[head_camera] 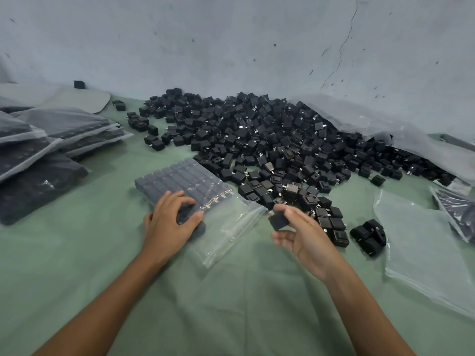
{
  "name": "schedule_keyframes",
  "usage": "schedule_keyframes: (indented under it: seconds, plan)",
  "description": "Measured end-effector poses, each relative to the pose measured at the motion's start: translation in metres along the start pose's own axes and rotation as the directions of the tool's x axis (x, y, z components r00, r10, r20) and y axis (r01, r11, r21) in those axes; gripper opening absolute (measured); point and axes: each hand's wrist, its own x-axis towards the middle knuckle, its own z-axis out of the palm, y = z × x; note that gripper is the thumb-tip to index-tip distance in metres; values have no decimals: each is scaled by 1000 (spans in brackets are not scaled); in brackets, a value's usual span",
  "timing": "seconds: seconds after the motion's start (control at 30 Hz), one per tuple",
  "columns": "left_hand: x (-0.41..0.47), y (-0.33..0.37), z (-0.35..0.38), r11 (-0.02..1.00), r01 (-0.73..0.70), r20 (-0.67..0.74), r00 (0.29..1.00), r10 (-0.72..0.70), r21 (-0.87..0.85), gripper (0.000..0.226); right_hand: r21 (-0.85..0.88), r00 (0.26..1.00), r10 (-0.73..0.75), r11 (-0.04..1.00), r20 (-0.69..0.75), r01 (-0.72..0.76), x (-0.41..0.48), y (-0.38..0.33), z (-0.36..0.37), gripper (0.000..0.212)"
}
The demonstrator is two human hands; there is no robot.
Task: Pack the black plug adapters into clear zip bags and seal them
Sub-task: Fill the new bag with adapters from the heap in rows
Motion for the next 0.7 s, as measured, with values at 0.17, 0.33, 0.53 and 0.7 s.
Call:
schedule_keyframes:
  seconds: [0.17, 0.33, 0.53, 0.7]
  plan:
    - [0, 1, 1, 1000, 6, -1, 1000, -6, -8, 30, -289, 993, 104, 954, 56, -84, -8, 23, 26, 25]
    - [0, -1, 0, 1000, 5, 7, 1000, -5, -3, 30, -501, 990, 43, 865, 131, 29, -10, 31, 48, 23]
    - [2, -5, 2, 1000, -14, 0, 1000, 14, -13, 29, -819, 948, -120, 479, 296, 317, -16, 44, 44, 48]
    - [2, -8, 4, 1000, -19, 5, 1000, 19, -14, 28, -866, 950, -179, 392, 257, 309, -8, 45, 50, 28]
